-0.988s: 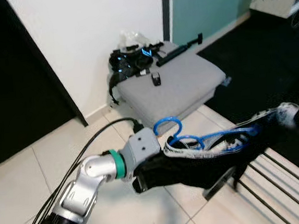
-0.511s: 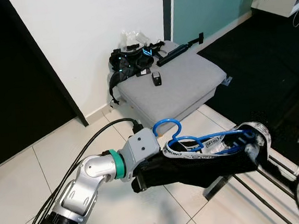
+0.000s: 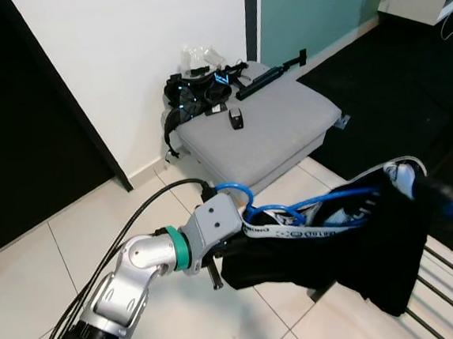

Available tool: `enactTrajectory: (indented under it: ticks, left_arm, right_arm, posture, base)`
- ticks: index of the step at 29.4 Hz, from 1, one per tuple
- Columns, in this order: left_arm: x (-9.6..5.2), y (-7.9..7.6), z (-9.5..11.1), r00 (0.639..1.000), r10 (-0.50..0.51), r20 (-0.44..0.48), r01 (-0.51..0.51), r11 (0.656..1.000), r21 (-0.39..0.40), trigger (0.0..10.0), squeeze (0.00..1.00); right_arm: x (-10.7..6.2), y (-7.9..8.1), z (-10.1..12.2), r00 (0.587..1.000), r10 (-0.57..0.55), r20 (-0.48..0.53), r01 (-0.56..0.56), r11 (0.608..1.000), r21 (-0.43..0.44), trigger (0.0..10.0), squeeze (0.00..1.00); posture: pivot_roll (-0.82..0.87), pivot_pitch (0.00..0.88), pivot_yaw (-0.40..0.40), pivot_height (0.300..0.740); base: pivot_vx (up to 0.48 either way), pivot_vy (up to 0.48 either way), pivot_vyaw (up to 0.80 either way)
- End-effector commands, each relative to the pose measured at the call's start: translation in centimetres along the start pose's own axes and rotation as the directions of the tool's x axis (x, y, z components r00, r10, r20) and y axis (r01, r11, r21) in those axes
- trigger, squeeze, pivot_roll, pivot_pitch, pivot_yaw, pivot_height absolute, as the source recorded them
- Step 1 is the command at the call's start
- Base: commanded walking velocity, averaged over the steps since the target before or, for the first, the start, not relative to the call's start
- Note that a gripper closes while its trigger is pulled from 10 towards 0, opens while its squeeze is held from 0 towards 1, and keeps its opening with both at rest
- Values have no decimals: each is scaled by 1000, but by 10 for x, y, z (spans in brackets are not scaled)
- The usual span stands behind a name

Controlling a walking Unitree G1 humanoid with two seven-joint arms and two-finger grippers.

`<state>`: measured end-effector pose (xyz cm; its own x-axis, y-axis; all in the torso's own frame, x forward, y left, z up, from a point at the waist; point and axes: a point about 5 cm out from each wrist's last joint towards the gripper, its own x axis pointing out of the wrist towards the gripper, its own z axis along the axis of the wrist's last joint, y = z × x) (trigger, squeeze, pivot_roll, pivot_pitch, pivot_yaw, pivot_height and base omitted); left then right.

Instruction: Hang hanger

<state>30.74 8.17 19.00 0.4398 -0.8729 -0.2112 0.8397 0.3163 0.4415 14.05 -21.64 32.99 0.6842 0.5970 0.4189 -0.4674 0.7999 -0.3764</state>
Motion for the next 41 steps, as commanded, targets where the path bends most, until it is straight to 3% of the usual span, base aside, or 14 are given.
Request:
enactTrajectory:
  ticks: [1, 7, 10, 16, 19, 20, 21, 22, 23, 25, 28, 35, 39, 41]
  left_arm:
    - [0, -4, -6, 1000, -20, -19, 19, 1000, -11, 10000, 0]
    - [0, -3, -6, 1000, -21, -20, 21, 1000, -10, 10000, 0]
    - [0, -3, -6, 1000, -21, -21, 21, 1000, -9, 10000, 0]
    - [0, -3, -6, 1000, -20, -22, 20, 1000, -9, 10000, 0]
    - [-1, -3, -7, 1000, -18, -24, 18, 1000, -8, 10000, 0]
    - [-2, -3, -7, 1000, -18, -25, 17, 1000, -8, 10000, 0]
    - [-2, -3, -7, 1000, -18, -25, 17, 1000, -8, 10000, 0]
    - [-2, -3, -7, 1000, -17, -26, 17, 1000, -9, 10000, 0]
    - [-2, -3, -7, 1000, -17, -26, 17, 1000, -9, 10000, 0]
    - [-2, -4, -8, 1000, -18, -26, 17, 1000, -11, 10000, 0]
    - [-2, -4, -8, 999, -18, -26, 18, 1000, -12, 10000, 0]
    - [-1, -5, -9, 999, -21, -27, 21, 1000, -12, 10000, 0]
    - [-1, -5, -9, 999, -23, -27, 22, 1000, -12, 10000, 0]
    - [-1, -5, -9, 999, -24, -29, 24, 1000, -10, 10000, 0]
  right_arm:
    - [0, 6, 11, 996, 22, 87, -23, 1000, 15, 10000, 0]
    - [-3, 7, 2, 998, 7, 56, -10, 999, 52, 10000, 0]
    - [-7, 17, -38, 984, 30, -176, -9, 993, 118, 10000, 0]
    - [-9, 24, -56, 954, 63, -294, -18, 988, 152, 10000, 0]
    - [-18, 34, -79, 873, 140, -468, -63, 982, 177, 10000, 0]
    - [-26, 40, -93, 810, 184, -557, -90, 977, 192, 10000, 0]
    - [-26, 40, -93, 810, 184, -557, -90, 977, 192, 10000, 0]
    - [-36, 45, -105, 735, 221, -641, -123, 973, 195, 10000, 0]
    - [-36, 45, -105, 735, 221, -641, -123, 973, 195, 10000, 0]
    - [-56, 47, -131, 593, 208, -777, -174, 976, 129, 10000, 0]
    - [-66, 43, -145, 535, 140, -833, -182, 982, 48, 10000, 0]
    - [-67, 37, -153, 534, 35, -844, -158, 986, -60, 10000, 0]
    - [-60, 37, -147, 583, 28, -812, -165, 983, -85, 10000, 0]
    - [-34, 26, -121, 733, -46, -678, -97, 980, -172, 10000, 0]
  posture:
    - [-367, 239, 206, 740]
    - [-364, 238, 208, 740]
    - [-363, 238, 208, 740]
    - [-356, 237, 207, 740]
    - [-356, 237, 207, 740]
    - [-356, 237, 207, 740]
    - [-356, 237, 207, 740]
    - [-356, 237, 207, 740]
    - [-356, 237, 207, 740]
    - [-359, 236, 195, 740]
    - [-361, 235, 194, 740]
    - [-363, 230, 194, 740]
    - [-362, 229, 195, 740]
    - [-362, 228, 198, 740]
  base:
    - [0, 0, 0]
    - [0, 0, 0]
    - [0, 0, 0]
    - [0, 0, 0]
    - [0, 0, 0]
    - [0, 0, 0]
    - [0, 0, 0]
    - [0, 0, 0]
    - [0, 0, 0]
    - [0, 0, 0]
    - [0, 0, 0]
    - [0, 0, 0]
    - [0, 0, 0]
    - [0, 0, 0]
